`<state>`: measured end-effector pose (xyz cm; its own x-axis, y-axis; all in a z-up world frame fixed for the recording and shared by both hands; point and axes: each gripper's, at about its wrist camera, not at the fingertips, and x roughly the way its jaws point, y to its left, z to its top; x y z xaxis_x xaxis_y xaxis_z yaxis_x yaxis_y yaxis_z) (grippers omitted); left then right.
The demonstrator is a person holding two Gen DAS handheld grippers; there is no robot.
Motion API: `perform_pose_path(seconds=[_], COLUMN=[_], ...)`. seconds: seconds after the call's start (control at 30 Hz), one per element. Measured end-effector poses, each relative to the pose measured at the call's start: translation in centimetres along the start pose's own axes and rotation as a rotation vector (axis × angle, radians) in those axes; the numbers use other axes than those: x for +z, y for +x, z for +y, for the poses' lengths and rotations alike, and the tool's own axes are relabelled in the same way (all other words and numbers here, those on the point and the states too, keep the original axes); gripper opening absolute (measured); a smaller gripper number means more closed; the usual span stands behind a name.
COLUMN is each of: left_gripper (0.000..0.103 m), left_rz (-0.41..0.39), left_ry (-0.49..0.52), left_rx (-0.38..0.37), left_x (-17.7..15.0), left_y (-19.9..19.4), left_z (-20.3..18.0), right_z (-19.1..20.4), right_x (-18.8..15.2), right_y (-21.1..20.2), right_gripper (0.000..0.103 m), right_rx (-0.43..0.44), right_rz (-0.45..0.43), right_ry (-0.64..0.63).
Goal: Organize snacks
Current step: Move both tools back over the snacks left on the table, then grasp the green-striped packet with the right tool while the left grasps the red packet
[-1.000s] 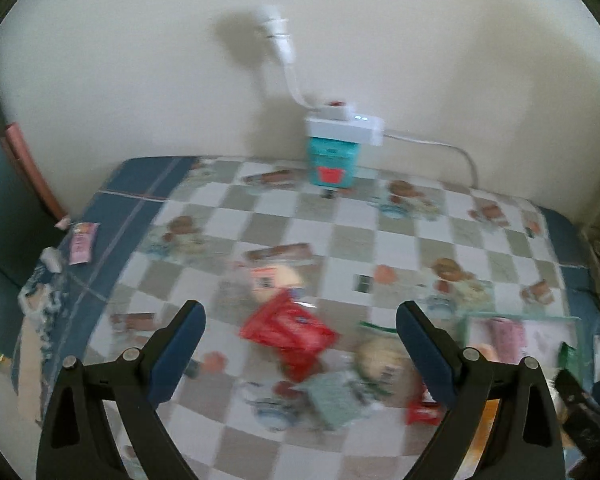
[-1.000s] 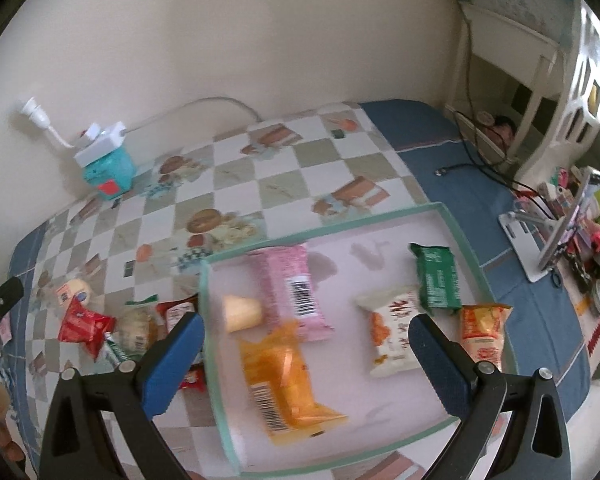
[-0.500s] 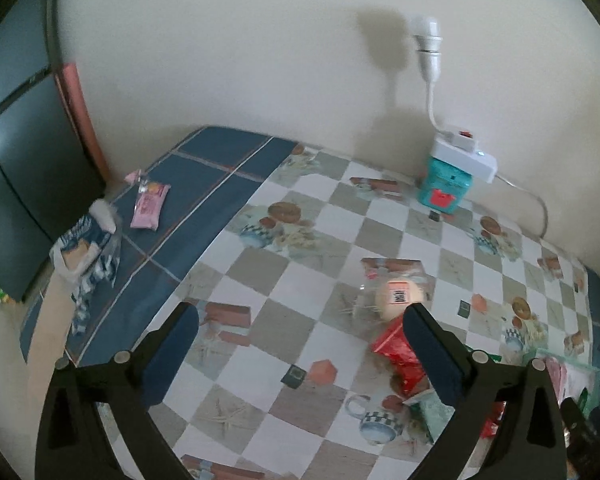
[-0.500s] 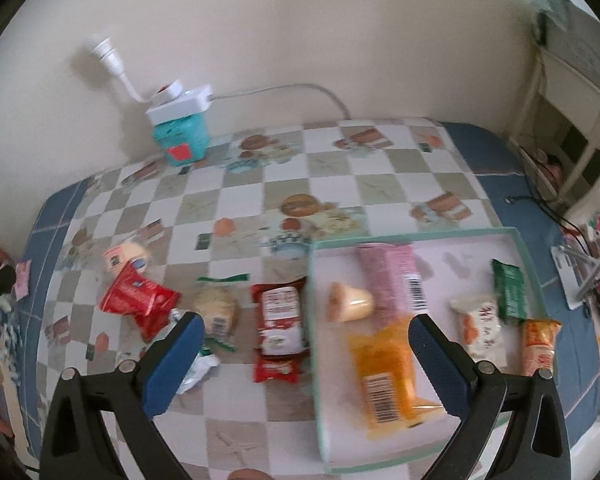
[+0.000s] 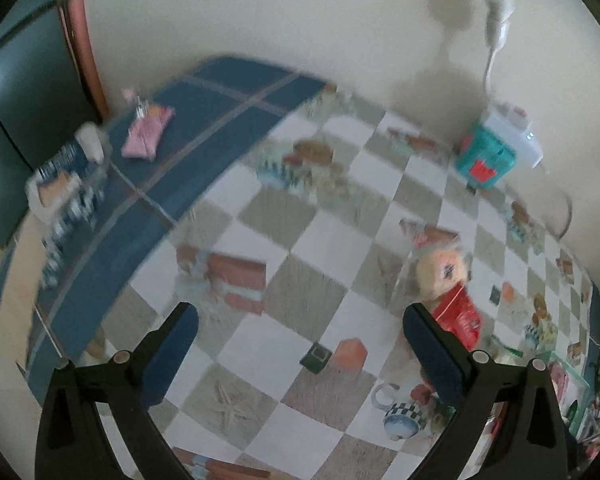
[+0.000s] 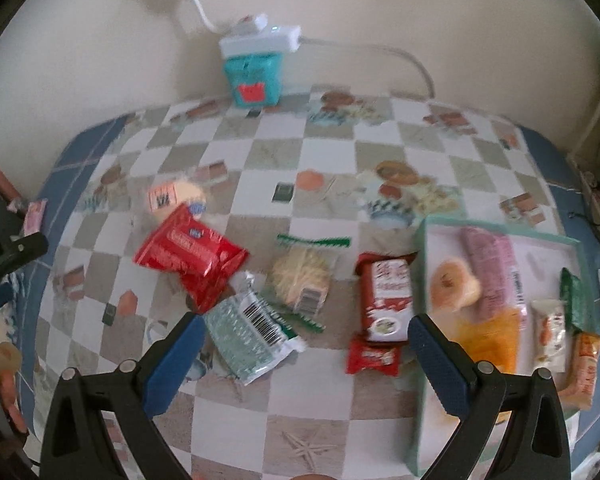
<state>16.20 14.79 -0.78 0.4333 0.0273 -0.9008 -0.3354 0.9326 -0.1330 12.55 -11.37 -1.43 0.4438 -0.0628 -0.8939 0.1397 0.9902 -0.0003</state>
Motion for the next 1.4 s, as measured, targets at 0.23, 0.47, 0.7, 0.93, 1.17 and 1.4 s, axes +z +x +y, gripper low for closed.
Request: perform_pose_path(seconds=[0.23,0.47,0.7,0.93,1.17,1.4], left_gripper=[0.102,0.102,0.102,0.102,0.102,0.102], left_rz=[0.149,0.185,0.207,0.203,0.18,0.171], left_ry=[-0.035,-0.031,-0.026,-0.037,-0.049,-0.052], left_rx=[0.003,0.007,0.012,0.0,-0.05,-0.074], left_x=[-1.4,-2.2,-2.6,-2.4,-1.6,-1.2], left_y=[4.7,6.3,7.2,7.1,6.0,5.3], left_z=[-0.1,-0.9,-1.6,-1.8,-2.4,-2.8], right_z=[1.7,3.2,3.9,4.2,3.8,2.0], right_x=[-0.7,-1.5,-2.0,-2.3,-2.2,-1.4], right_y=[3.1,5.3,6.5,6.2,5.7,4.8], right_gripper=[0.1,0.098,0.079,0.062,0.051,0.046], right_rx=[-0.003,-0.004,-0.012,0.036,0.065,0.088], right_rz=[0.072,0.121,0.135,0.119,0.112,0.109], right_ry=[-0.045,-0.09,-0.109,-0.106,-0.096,-0.086])
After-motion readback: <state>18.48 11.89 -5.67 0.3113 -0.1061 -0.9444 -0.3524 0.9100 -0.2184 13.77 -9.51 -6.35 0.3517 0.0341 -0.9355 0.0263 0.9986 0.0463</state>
